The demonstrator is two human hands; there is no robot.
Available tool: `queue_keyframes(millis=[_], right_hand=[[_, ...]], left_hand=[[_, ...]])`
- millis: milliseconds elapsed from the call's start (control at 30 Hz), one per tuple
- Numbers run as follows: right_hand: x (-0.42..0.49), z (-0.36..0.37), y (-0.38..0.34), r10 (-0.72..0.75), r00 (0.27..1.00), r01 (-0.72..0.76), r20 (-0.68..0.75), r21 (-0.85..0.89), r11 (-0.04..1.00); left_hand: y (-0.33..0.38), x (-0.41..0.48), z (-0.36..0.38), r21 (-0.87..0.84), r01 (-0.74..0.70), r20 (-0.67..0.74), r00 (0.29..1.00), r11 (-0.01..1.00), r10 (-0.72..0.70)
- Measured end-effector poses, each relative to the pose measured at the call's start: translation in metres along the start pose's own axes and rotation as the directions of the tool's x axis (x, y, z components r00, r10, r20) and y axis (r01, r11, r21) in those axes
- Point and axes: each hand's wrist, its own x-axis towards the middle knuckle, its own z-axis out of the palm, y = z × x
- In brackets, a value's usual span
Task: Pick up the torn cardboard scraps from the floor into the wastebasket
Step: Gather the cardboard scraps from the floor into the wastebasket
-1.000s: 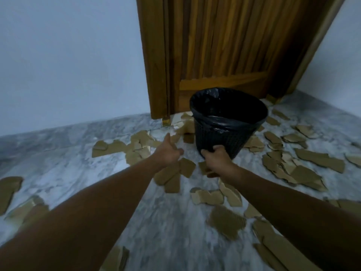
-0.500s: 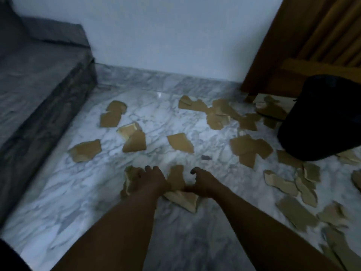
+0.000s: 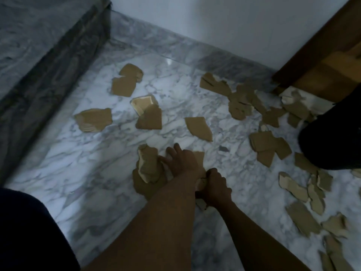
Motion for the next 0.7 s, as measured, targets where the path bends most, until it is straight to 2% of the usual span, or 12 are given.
queue_keyframes(millis=[67,167,300,400,467,533,600,700], right_hand=[[0.001,-0.001,-0.002,0.018,1.000,-0.018,0.013,-0.033,0.999],[0.004,-0.006,-0.011,-0.043,0.999,0.046,0.029,-0.115,0.992],[0.010,-0.006,-0.004,-0.103,0.992,0.115,0.079,-0.159,0.981],[0.011,-0.006,0.003,-0.123,0.986,0.141,0.109,-0.182,0.973],[0.015,-0.015,0.000,-0.131,0.973,0.167,0.190,-0.189,0.968],[0.027,-0.029,-0.011,-0.150,0.952,0.196,0.265,-0.155,0.968],[0.040,-0.044,-0.026,-0.138,0.949,0.160,0.285,-0.057,0.985],[0.056,-0.051,-0.053,-0.160,0.946,0.110,0.281,0.187,0.976]], left_hand=[[0.008,0.003,0.000,-0.012,0.050,0.030,0.998,0.999,-0.049],[0.023,0.006,-0.005,-0.067,0.127,0.088,0.989,0.990,-0.121],[0.024,0.005,0.006,-0.061,0.084,0.037,0.996,0.995,-0.081],[0.012,0.011,-0.005,-0.317,0.155,0.147,0.983,0.936,-0.114],[0.005,0.005,-0.024,-0.422,0.094,0.152,0.988,0.902,-0.032],[-0.005,0.002,-0.046,-0.473,0.029,0.095,0.995,0.880,0.018],[-0.023,0.002,-0.070,-0.525,0.078,0.111,0.994,0.847,-0.022],[-0.050,-0.011,-0.087,-0.558,0.170,0.107,0.985,0.812,-0.133]])
